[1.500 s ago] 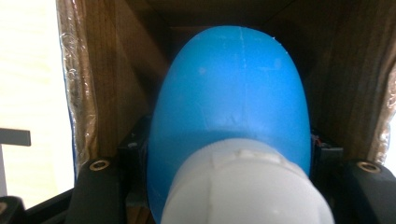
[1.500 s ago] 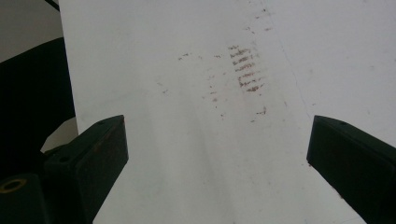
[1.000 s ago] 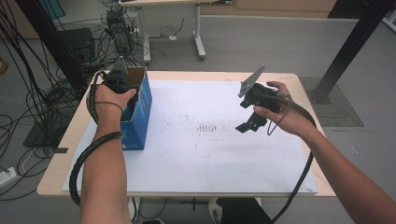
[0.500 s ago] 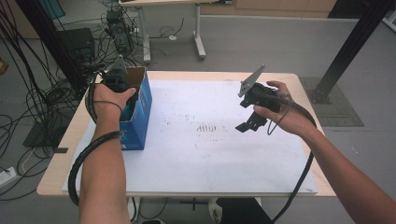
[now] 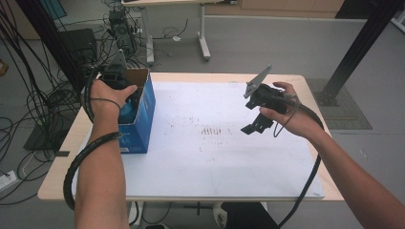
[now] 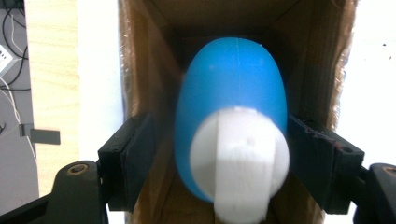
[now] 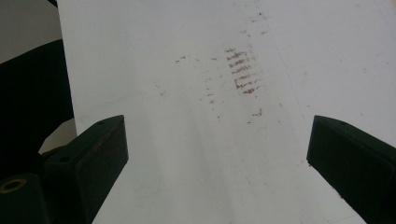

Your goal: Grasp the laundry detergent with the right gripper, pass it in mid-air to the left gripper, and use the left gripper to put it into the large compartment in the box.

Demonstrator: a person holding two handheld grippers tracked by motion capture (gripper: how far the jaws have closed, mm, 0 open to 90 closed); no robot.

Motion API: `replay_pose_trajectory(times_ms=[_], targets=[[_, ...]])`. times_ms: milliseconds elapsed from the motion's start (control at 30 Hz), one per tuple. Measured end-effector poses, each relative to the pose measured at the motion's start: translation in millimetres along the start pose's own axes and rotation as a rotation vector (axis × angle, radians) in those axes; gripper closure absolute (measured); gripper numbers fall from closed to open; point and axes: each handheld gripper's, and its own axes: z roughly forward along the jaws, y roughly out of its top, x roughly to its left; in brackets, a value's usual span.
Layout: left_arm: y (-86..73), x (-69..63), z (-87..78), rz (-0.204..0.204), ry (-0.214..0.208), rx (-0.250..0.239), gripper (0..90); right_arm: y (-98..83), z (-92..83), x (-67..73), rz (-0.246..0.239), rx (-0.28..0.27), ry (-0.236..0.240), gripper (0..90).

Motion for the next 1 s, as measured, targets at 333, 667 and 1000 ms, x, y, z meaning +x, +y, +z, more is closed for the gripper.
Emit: replay_pose_trajectory(times_ms=[333,667,1000], targets=[[-9.4,-2.9,-25.0,0.021,-0.022,-0.037,20.7,2.1,-1.2,-0.5,0.003,0.009,-0.001,5.3],[-12.5,-26.5,-50.2,0.085,-0.052,-0.082,13.1,1.7,-6.7,-9.4,0.029,0.020,-0.006,5.5],[-12.6,-70.5,-60.2,0.189,-0.062,-0.075,12.4,2.6,-14.6,-22.8,0.043,0.049,-0.023,5.6]])
